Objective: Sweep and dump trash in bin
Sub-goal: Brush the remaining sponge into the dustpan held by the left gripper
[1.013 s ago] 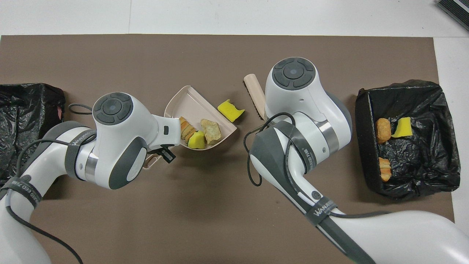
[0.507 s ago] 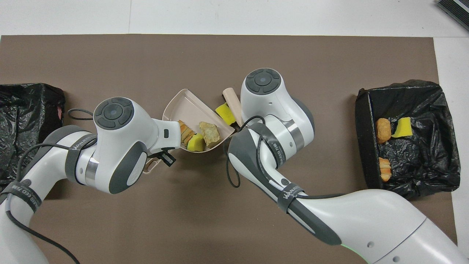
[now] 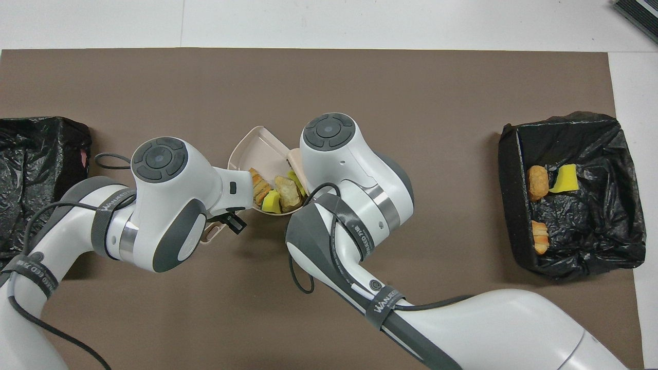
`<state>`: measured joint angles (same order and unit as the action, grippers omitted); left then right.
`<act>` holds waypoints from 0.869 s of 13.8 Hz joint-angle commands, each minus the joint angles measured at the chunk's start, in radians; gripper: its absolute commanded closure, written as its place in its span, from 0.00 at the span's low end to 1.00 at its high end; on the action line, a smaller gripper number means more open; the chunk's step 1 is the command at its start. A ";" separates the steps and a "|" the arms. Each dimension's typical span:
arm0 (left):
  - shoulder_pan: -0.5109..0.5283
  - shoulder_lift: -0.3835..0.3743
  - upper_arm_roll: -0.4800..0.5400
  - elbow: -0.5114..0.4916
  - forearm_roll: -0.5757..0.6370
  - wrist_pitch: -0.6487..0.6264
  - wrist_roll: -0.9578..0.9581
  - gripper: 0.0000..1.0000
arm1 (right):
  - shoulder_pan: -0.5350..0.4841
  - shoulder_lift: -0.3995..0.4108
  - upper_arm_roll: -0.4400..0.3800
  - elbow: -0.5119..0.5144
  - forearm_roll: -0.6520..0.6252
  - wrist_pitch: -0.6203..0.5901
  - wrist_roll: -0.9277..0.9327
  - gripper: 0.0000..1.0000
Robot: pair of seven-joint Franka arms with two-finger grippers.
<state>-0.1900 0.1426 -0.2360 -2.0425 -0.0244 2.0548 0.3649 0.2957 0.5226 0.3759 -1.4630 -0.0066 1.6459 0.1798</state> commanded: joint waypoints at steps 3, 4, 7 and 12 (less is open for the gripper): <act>0.009 -0.032 0.003 -0.030 -0.014 0.043 -0.001 1.00 | -0.029 -0.067 0.024 0.021 0.124 -0.067 -0.020 1.00; 0.009 -0.029 0.003 -0.030 -0.014 0.062 -0.003 1.00 | -0.029 -0.093 0.023 0.021 0.148 -0.080 -0.020 1.00; 0.012 -0.026 0.003 -0.028 -0.017 0.093 -0.004 1.00 | -0.011 -0.134 0.023 0.006 0.175 -0.106 -0.007 1.00; 0.023 -0.024 0.003 -0.028 -0.031 0.105 -0.004 1.00 | -0.004 -0.182 0.024 -0.077 0.175 -0.081 -0.008 1.00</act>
<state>-0.1768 0.1426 -0.2304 -2.0434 -0.0369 2.1299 0.3589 0.3014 0.3764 0.3955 -1.4934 0.1447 1.5442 0.1776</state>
